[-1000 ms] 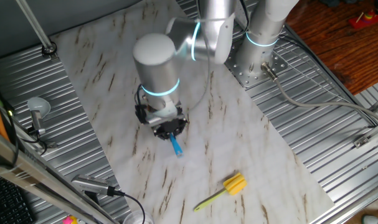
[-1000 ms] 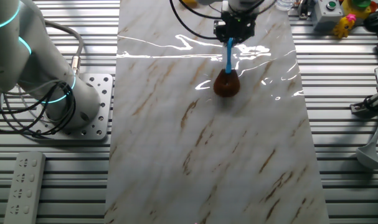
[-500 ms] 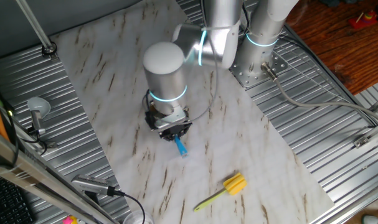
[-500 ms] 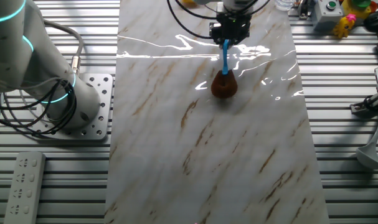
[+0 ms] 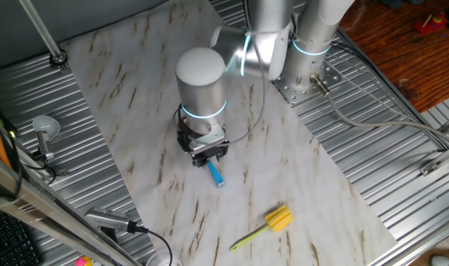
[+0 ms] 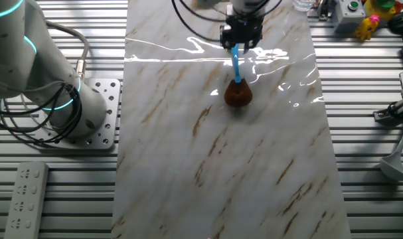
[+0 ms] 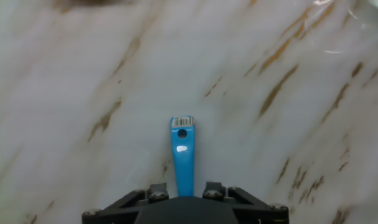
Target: Scrub the table with a brush
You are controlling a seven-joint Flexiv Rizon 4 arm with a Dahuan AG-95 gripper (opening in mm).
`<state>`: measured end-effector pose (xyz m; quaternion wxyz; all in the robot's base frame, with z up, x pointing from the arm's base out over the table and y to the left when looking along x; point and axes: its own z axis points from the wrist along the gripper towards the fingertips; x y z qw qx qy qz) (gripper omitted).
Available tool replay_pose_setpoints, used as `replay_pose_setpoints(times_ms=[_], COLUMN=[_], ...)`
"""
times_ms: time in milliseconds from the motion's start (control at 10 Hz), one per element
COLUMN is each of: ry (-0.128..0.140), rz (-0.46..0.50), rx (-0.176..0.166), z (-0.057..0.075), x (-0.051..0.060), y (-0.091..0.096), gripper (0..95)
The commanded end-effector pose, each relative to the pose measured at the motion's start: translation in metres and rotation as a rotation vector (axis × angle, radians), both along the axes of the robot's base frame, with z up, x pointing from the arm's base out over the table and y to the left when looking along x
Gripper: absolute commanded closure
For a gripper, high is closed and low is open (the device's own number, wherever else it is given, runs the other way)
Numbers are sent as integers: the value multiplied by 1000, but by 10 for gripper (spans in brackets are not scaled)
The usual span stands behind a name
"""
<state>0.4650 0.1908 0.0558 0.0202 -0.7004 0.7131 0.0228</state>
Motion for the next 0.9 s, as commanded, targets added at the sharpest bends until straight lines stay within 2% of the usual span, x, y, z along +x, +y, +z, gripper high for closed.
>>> replay_pose_setpoints(times_ms=[100, 300, 400, 500, 900], ry=[-3, -1, 0, -5, -8], rz=[-105, -167, -242, -262, -318], rx=[-53, -75, -79, -91, -96], z=[26, 26, 26, 26, 26], x=[0, 0, 0, 0, 0], y=[-10, -10, -10, -10, -10], gripper=[950, 950, 950, 950, 950])
